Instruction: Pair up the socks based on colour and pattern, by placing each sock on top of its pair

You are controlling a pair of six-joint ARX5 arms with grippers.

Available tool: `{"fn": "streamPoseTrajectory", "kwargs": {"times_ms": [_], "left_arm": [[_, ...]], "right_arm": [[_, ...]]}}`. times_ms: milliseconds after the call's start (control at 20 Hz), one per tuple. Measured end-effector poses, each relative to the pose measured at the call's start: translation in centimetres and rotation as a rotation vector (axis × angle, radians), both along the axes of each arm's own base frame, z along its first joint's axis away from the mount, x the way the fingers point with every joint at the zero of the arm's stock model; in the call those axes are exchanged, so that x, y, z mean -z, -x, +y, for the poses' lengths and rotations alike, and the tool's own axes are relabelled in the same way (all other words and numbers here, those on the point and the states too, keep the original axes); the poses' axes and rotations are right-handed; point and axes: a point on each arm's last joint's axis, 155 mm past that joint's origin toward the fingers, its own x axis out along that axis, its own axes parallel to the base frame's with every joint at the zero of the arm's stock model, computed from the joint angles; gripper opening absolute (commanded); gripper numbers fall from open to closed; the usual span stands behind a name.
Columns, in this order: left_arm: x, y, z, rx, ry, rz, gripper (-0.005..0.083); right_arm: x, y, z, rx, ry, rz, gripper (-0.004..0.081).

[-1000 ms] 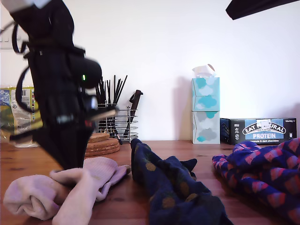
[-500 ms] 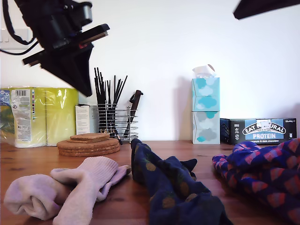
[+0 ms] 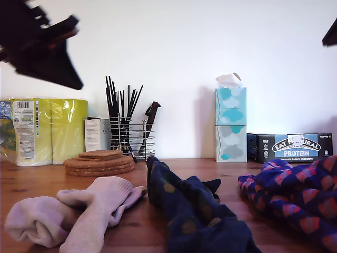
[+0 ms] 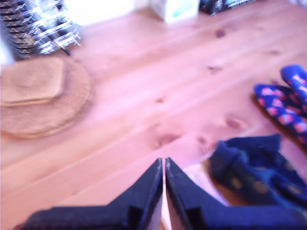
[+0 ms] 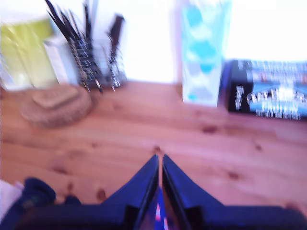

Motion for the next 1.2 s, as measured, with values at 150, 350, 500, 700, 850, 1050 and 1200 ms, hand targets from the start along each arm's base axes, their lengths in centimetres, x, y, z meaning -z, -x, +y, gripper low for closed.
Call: {"fn": "streamPoseTrajectory", "kwargs": {"times_ms": [150, 350, 500, 700, 850, 1050, 1200], "left_arm": [[-3.4, 1.6, 0.5, 0.009, 0.079, -0.188, -0.0024], [-4.8, 3.9, 1.9, -0.011, 0.114, -0.307, -0.0024], [-2.4, 5.6, 3.1, -0.032, 0.103, -0.297, -0.0024], [-2.1, 7.6, 4.0, -0.037, 0.111, -0.32, -0.0024], [-4.0, 8.9, 4.8, -0.047, 0.139, -0.388, -0.0024], [-5.7, 9.7, 5.5, -0.064, 0.165, -0.454, -0.0024], [-5.5, 9.2, 7.0, -0.153, 0.14, -0.456, -0.0024]], "right_arm": [[-2.4, 1.2, 0.3, -0.016, -0.022, -0.098, -0.0012], [-0.4, 2.6, 0.9, -0.032, 0.0, -0.113, -0.0012], [-0.4, 3.8, 1.3, -0.044, -0.003, -0.141, -0.0012], [-0.2, 5.6, 2.4, -0.075, 0.003, -0.141, -0.0012], [-0.7, 6.8, 2.9, -0.084, 0.004, -0.162, -0.0012], [-2.4, 8.1, 2.7, -0.078, 0.031, -0.25, -0.0012], [-2.4, 8.0, 0.7, 0.021, 0.054, -0.257, -0.0012]]}}
